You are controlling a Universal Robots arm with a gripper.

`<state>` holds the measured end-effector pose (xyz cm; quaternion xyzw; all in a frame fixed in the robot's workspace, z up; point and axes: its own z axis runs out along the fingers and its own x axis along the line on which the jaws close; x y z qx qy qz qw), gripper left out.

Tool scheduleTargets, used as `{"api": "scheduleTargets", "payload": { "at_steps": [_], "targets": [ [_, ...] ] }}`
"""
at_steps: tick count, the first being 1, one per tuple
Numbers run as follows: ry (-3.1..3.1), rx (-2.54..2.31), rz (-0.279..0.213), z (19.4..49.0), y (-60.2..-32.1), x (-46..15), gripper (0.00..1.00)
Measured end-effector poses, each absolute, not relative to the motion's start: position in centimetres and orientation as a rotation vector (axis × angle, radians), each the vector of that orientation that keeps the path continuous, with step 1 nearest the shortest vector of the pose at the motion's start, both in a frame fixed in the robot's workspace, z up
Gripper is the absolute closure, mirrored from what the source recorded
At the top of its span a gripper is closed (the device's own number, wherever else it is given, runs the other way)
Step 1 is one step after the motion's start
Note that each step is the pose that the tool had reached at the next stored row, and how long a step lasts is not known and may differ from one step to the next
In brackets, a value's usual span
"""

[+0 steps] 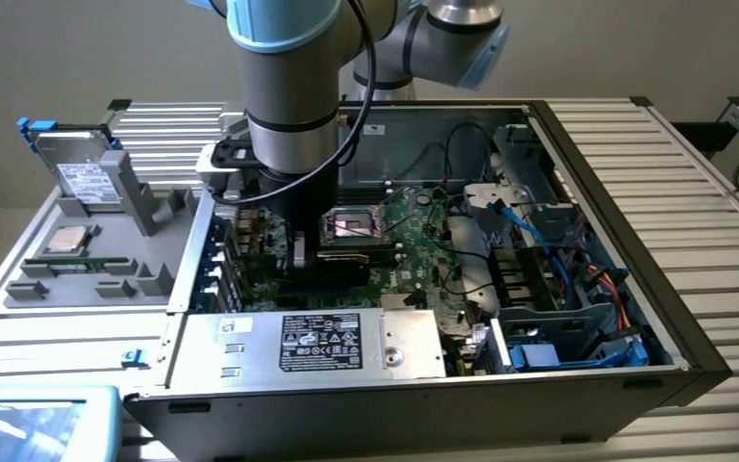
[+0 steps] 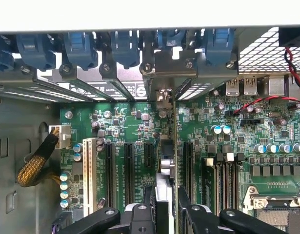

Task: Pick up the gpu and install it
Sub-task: 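Insert the gpu into the slot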

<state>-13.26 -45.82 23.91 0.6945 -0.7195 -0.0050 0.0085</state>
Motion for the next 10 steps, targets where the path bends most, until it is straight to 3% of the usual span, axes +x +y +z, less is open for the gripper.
{"api": "scheduleTargets", "payload": {
  "at_steps": [10],
  "targets": [
    [-2.249, 2.167, -0.017, 23.89, -45.80, -13.17, 0.71]
  ]
}}
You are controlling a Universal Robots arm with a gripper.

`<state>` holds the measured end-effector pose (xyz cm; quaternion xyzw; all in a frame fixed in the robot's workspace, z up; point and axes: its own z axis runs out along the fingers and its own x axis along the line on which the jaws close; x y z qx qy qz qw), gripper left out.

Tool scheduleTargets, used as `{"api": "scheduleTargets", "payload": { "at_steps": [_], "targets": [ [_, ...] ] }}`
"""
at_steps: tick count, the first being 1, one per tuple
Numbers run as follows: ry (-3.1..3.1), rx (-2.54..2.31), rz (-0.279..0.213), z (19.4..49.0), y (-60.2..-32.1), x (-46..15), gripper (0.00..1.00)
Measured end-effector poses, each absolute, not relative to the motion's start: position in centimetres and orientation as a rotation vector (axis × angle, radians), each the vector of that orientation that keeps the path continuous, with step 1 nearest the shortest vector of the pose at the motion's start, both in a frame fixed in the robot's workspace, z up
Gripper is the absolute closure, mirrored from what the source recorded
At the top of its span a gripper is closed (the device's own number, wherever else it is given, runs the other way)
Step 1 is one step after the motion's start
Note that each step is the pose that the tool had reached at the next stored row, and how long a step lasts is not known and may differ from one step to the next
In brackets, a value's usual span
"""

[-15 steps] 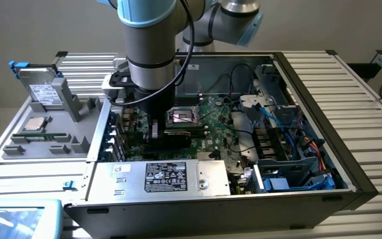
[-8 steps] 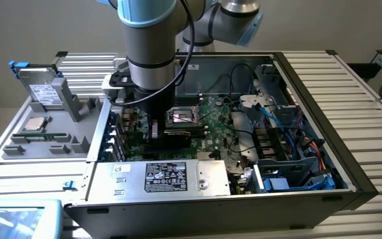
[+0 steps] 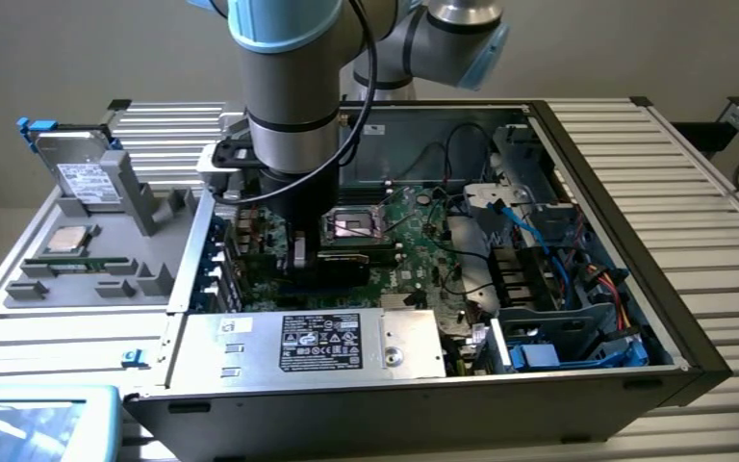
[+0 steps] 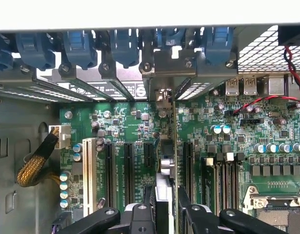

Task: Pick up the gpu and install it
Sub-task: 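Insert the gpu into the slot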

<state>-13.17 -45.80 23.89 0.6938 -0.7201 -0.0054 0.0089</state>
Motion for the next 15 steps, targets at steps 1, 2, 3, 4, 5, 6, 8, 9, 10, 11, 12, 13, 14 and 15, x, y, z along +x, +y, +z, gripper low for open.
{"api": "scheduleTargets", "payload": {
  "at_steps": [1, 2, 3, 4, 5, 6, 8, 9, 10, 11, 12, 13, 14, 15],
  "targets": [
    [-2.249, 2.166, -0.019, 23.88, -45.81, -13.16, 0.71],
    [-2.249, 2.164, -0.023, 23.87, -45.81, -13.14, 0.71],
    [-2.249, 2.161, -0.025, 23.85, -45.82, -13.12, 0.71],
    [-2.247, 2.159, -0.026, 23.85, -45.84, -13.10, 0.71],
    [-2.246, 2.158, -0.026, 23.85, -45.85, -13.10, 0.71],
    [-2.246, 2.157, -0.026, 23.88, -45.86, -13.10, 0.71],
    [-2.243, 2.155, -0.036, 24.20, -45.85, -13.15, 0.71],
    [-2.244, 2.155, -0.036, 24.20, -45.84, -13.15, 0.71],
    [-2.244, 2.155, -0.036, 24.20, -45.84, -13.14, 0.71],
    [-2.244, 2.155, -0.036, 24.20, -45.83, -13.14, 0.71],
    [-2.244, 2.155, -0.037, 24.20, -45.83, -13.14, 0.71],
    [-2.244, 2.155, -0.037, 24.20, -45.83, -13.14, 0.71],
    [-2.244, 2.154, -0.037, 24.20, -45.83, -13.11, 0.71],
    [-2.244, 2.154, -0.039, 24.29, -45.82, -13.10, 0.71]
  ]
}}
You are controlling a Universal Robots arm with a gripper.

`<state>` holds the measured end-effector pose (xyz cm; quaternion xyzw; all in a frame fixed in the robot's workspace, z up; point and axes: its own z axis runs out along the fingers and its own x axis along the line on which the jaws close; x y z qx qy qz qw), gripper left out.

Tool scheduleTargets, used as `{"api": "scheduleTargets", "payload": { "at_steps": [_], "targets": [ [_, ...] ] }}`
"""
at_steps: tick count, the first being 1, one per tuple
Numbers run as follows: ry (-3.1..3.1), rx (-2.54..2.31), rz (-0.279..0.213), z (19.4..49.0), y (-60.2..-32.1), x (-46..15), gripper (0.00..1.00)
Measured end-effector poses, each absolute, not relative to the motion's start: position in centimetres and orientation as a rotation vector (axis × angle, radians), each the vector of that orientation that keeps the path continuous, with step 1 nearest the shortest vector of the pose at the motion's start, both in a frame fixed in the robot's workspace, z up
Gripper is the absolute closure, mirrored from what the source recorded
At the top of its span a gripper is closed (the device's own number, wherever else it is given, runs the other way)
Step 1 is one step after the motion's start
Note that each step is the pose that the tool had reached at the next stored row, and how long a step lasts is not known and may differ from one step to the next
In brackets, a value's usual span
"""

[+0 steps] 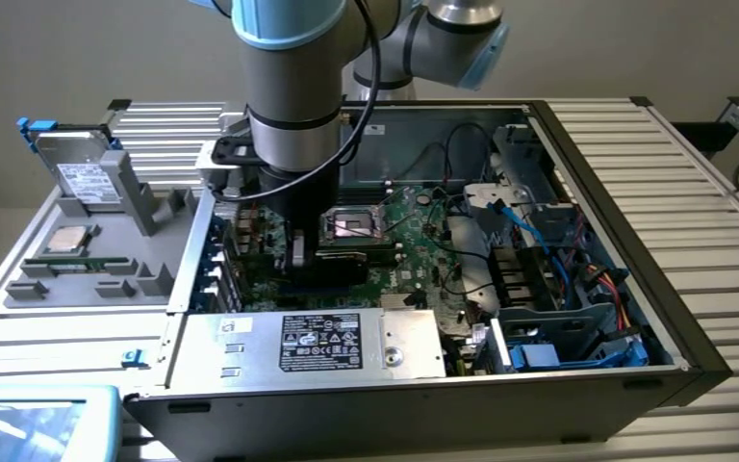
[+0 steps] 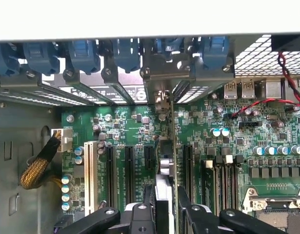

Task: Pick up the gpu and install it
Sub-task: 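Insert the gpu into the slot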

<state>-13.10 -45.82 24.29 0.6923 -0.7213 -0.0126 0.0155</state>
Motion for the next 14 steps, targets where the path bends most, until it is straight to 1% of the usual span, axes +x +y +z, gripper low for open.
{"api": "scheduleTargets", "payload": {
  "at_steps": [2, 14],
  "targets": [
    [-2.242, 2.152, -0.042, 24.97, -45.83, -12.88, 0.71],
    [-2.245, 2.151, -0.041, 24.95, -45.81, -12.52, 0.71]
  ]
}}
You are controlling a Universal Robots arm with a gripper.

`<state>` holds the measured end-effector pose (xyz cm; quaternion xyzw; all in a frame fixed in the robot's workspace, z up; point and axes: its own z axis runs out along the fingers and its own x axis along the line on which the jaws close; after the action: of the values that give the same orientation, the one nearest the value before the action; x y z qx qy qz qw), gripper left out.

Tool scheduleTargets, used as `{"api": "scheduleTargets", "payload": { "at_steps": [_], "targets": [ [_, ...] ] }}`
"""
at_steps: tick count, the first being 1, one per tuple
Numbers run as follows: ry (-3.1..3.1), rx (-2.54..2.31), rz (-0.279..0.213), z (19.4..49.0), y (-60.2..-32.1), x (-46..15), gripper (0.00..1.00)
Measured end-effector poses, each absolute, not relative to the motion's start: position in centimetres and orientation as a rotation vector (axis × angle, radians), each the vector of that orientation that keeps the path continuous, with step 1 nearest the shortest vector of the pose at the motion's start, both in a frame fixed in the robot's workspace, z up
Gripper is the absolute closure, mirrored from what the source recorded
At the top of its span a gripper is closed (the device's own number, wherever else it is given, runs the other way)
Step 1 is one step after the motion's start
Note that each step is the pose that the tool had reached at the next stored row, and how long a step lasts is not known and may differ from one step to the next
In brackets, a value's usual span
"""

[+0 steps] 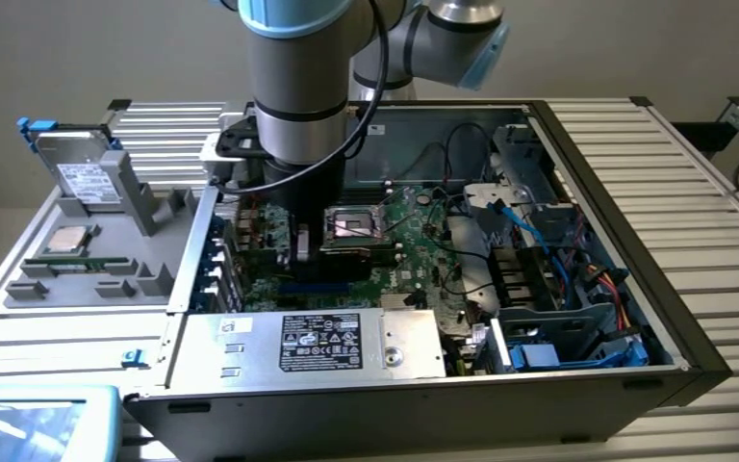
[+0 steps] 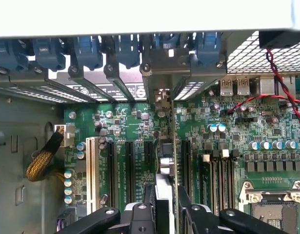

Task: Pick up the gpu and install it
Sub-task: 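Insert the gpu into the slot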

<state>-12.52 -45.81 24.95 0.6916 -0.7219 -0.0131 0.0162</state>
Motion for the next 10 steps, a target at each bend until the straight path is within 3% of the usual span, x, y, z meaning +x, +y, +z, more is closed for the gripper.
{"api": "scheduleTargets", "payload": {
  "at_steps": [10],
  "targets": [
    [-2.243, 2.150, -0.040, 24.57, -45.83, -12.58, 0.71]
  ]
}}
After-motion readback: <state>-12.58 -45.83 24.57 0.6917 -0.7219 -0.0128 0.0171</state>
